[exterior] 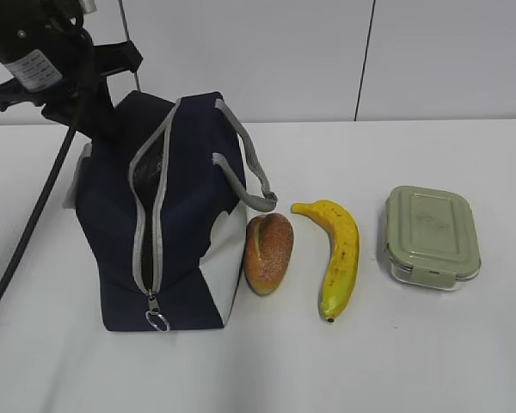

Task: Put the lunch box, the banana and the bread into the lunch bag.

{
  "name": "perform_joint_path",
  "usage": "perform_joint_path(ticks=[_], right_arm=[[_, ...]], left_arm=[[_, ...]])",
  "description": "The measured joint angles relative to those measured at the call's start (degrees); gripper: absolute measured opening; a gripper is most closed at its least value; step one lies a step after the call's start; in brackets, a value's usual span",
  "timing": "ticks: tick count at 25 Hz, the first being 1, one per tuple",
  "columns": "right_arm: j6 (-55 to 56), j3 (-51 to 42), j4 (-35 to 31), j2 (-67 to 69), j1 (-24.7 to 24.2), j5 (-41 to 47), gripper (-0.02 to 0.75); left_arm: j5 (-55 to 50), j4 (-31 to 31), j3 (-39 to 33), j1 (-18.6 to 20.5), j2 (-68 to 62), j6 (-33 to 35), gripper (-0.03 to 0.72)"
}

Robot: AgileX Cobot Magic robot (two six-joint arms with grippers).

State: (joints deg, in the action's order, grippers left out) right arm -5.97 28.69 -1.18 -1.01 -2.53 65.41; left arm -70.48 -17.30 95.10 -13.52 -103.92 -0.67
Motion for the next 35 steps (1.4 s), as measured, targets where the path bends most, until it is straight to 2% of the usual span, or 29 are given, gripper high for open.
perform_joint_path(ticks=[7, 11, 15, 24, 28, 31, 32, 35], right_arm=[[0.29, 0.10, 0.00, 0.00, 0.00, 0.00, 0.581], [3.75, 1.26, 1.18, 0.94, 0.00, -3.70, 0.581], [12.03, 1.38, 3.46, 13.78, 0.00, -6.09, 0.581], [13.39, 1.38, -1.11, 41.34, 0.19, -18.73, 0.581], [3.38, 1.87, -10.99, 52.23, -0.56, -22.40, 0.581], [-7.37, 3.37, -18.89, 60.32, -4.72, -23.34, 0.581], [-10.99, 4.58, -24.54, 62.80, -6.29, -23.74, 0.581], [-20.03, 7.18, -33.23, 68.88, -8.54, -24.13, 0.581]], left_arm=[[-0.01, -0.96, 0.00, 0.00, 0.00, 0.00, 0.001], [0.10, -1.05, 0.00, 0.00, 0.00, 0.00, 0.001], [0.14, -1.12, 0.00, 0.00, 0.00, 0.00, 0.001], [0.03, -0.82, 0.00, 0.00, 0.00, 0.00, 0.001], [0.03, -0.69, 0.00, 0.00, 0.00, 0.00, 0.001], [0.03, -0.57, 0.00, 0.00, 0.00, 0.00, 0.001], [0.03, -0.56, 0.00, 0.00, 0.00, 0.00, 0.001], [0.03, -0.56, 0.00, 0.00, 0.00, 0.00, 0.001]])
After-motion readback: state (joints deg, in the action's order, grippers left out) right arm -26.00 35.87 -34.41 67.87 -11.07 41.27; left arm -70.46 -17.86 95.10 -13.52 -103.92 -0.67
